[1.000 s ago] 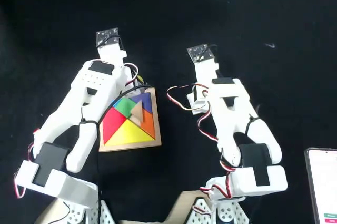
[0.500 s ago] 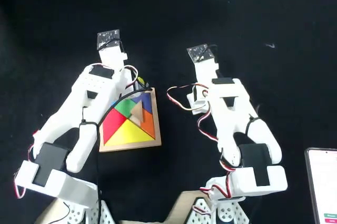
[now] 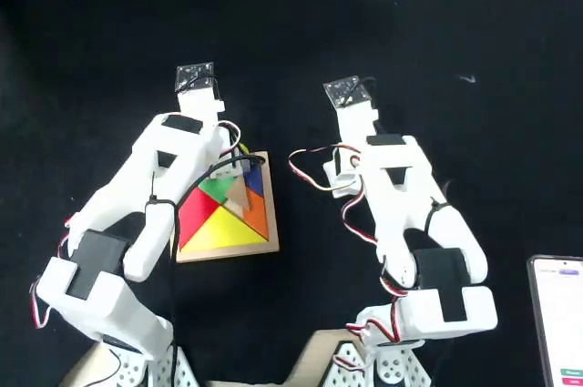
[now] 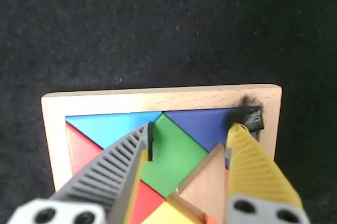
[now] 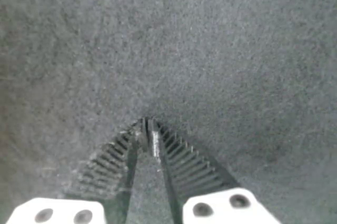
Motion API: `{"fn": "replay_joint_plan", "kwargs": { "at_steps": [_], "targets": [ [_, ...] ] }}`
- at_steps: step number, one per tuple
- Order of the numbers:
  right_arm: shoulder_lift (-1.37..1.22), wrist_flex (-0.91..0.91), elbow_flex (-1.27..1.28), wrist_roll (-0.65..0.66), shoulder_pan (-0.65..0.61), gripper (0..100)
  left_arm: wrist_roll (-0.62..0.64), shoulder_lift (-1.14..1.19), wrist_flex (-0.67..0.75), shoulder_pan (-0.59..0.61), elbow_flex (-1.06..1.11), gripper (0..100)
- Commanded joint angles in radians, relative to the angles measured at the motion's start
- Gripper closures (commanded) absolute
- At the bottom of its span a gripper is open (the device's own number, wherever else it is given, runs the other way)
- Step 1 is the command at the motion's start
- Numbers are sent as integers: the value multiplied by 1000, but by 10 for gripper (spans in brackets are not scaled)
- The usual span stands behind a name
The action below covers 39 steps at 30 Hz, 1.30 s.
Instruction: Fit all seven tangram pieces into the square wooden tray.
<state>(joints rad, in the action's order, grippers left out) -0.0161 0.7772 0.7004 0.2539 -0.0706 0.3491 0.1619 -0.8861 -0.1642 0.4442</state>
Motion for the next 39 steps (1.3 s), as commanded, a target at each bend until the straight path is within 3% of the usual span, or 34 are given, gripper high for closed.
{"fn": "replay_joint_plan", "kwargs": {
  "at_steps": [1,12,22,39],
  "targets": [
    [5,-9,-48,12,-14,987,-8,-11,-66,5,-13,755],
    [7,-9,-48,12,-14,987,-8,-15,-114,4,-13,755],
    [8,-9,-48,12,-14,987,-11,-245,-132,-64,125,755],
    [8,-9,-48,12,-14,987,-58,-192,-66,-33,136,755]
  ]
}}
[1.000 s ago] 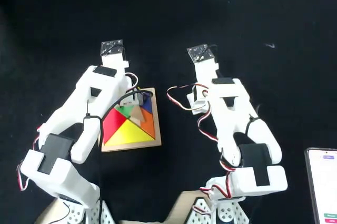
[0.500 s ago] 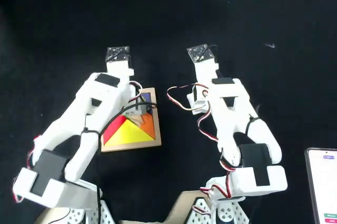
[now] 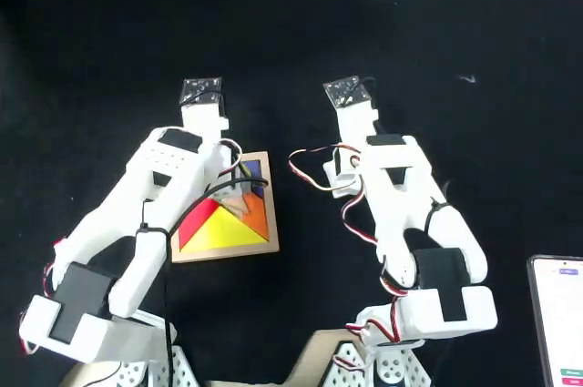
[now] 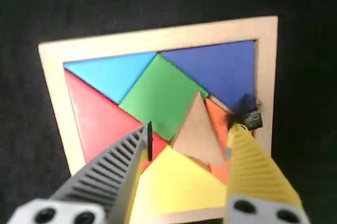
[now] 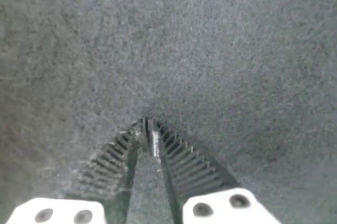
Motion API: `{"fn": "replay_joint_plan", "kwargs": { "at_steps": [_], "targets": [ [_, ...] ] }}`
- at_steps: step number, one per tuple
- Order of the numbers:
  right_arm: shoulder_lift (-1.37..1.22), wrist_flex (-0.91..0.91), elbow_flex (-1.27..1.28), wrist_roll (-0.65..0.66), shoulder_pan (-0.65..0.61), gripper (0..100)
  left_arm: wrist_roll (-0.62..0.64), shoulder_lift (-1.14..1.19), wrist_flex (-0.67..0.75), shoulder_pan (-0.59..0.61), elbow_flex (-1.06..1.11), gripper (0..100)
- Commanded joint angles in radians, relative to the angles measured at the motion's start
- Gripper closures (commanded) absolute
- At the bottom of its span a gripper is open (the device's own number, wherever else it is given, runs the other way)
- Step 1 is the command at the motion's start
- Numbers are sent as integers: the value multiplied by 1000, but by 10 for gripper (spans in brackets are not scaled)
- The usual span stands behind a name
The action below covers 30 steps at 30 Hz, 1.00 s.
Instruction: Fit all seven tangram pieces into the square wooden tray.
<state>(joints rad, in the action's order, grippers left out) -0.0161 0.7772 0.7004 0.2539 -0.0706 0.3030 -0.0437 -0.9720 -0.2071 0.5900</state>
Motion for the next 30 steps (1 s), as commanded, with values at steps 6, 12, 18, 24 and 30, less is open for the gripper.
{"fn": "replay_joint_plan", "kwargs": {
  "at_steps": [6,12,18,24,30],
  "targets": [
    [8,-9,-47,12,-14,987,-14,106,12,10,-27,755],
    [8,-9,-47,12,-14,987,-15,44,-97,1,-51,755],
    [10,-9,-47,12,-14,987,-20,-60,-106,35,-45,755],
    [10,-9,-47,12,-14,987,-87,-78,-9,133,-31,755],
    [8,-9,-47,12,-14,987,-98,20,21,131,-24,755]
  ]
}}
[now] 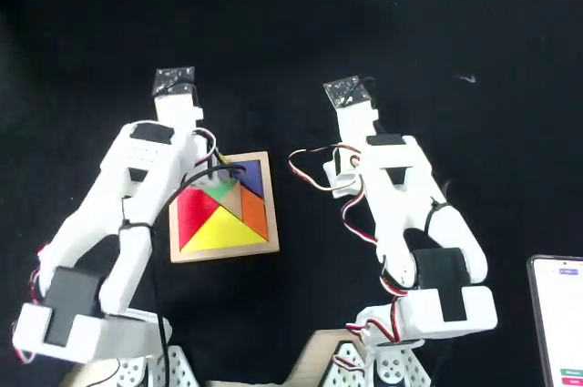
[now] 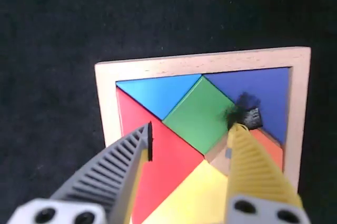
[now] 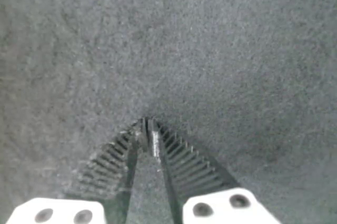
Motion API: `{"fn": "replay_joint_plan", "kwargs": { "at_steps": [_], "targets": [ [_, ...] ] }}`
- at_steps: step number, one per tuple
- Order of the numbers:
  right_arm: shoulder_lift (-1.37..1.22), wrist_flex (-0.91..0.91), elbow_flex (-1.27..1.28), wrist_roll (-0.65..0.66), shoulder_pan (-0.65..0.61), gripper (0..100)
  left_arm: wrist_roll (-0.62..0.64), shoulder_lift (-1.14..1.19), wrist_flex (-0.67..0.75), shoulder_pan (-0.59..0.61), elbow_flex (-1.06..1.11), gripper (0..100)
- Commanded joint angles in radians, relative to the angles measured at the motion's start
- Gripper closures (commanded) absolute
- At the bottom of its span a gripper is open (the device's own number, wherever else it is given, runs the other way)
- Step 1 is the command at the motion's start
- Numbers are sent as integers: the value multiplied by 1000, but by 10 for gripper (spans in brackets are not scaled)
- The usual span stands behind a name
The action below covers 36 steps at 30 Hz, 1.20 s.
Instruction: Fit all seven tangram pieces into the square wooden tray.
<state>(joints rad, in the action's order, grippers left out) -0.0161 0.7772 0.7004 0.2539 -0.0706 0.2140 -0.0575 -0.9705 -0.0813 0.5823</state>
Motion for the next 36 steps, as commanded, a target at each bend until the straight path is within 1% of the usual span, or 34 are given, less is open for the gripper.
{"fn": "replay_joint_plan", "kwargs": {
  "at_steps": [1,4,7,14,18,20,24,27,31,36],
  "targets": [
    [8,-9,-47,12,-14,987,-9,48,14,4,-19,755],
    [7,-9,-48,12,-14,987,-9,60,9,-24,-5,755],
    [7,-9,-48,12,-14,987,-5,60,-35,-59,-13,755],
    [8,-9,-48,12,-14,987,-2,60,-107,-61,-96,755],
    [12,-9,-47,12,-14,987,-2,51,-107,-59,-104,755],
    [12,-9,-47,12,-14,987,-9,-5,-117,-47,-114,755],
    [12,-9,-47,12,-12,987,-15,-244,-216,-10,-205,755],
    [12,-9,-47,12,-11,987,-106,-434,-259,-13,-231,755],
    [12,-9,-47,12,-9,987,-161,-575,-272,2,-163,755],
    [13,-9,-48,12,-3,987,-166,-694,-359,120,-97,755]
  ]
}}
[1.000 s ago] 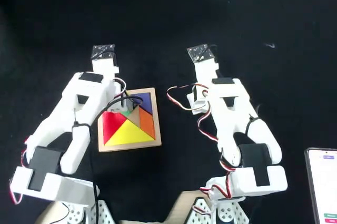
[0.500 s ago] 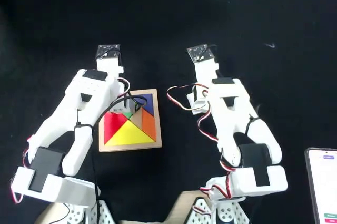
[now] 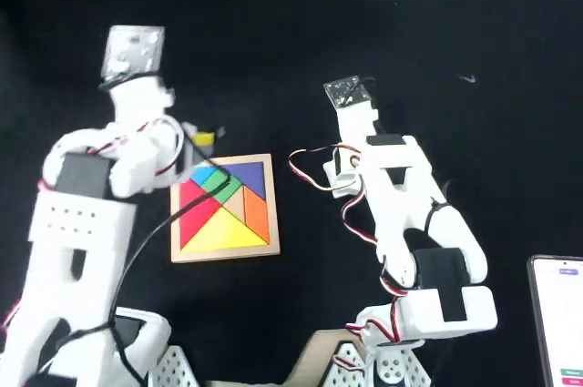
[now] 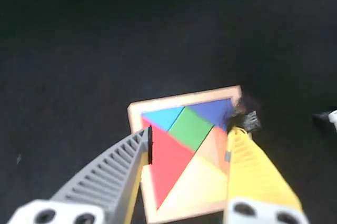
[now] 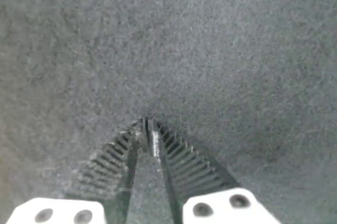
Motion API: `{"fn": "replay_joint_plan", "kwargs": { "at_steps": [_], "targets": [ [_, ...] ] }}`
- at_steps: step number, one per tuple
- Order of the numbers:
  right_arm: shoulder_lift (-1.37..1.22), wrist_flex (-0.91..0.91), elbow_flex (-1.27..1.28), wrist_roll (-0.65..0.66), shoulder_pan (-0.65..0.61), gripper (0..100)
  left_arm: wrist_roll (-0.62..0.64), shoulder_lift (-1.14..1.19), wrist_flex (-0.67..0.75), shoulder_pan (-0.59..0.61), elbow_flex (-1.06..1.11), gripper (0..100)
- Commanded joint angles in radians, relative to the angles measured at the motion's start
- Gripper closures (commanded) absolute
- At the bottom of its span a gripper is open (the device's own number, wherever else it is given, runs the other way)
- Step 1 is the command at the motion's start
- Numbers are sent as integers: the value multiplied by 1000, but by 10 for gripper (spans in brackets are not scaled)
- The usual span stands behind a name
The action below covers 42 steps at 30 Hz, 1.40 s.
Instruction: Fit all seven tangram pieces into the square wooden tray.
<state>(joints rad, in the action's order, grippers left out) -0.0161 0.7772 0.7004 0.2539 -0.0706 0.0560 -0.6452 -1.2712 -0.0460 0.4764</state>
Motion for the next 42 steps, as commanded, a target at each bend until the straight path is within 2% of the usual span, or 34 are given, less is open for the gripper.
{"fn": "replay_joint_plan", "kwargs": {
  "at_steps": [1,4,6,9,12,14,18,21,23,29,32,37,42],
  "targets": [
    [13,-12,-48,14,9,987,-6,-140,-77,108,8,755],
    [31,-2,-91,11,77,987,0,-282,-130,134,-7,810],
    [87,78,-153,6,133,987,-5,-390,-112,139,-2,874],
    [223,255,-275,5,183,987,-11,-496,6,171,13,973],
    [389,430,-418,5,184,987,-101,-514,144,205,45,970],
    [501,531,-512,5,181,987,-167,-500,183,226,58,972],
    [728,689,-636,8,146,987,-192,-560,91,236,-8,971],
    [908,773,-636,8,92,987,-196,-703,-20,226,-70,971],
    [1032,810,-610,9,57,987,-199,-821,-31,226,-67,970],
    [1431,798,-458,11,37,987,-331,-1160,-3,234,162,970],
    [1624,707,-289,12,41,987,-365,-1183,2,234,329,970],
    [1914,485,70,12,41,987,-290,-1175,124,234,541,970],
    [1893,385,245,12,41,987,-138,-1181,252,234,774,970]
  ]
}}
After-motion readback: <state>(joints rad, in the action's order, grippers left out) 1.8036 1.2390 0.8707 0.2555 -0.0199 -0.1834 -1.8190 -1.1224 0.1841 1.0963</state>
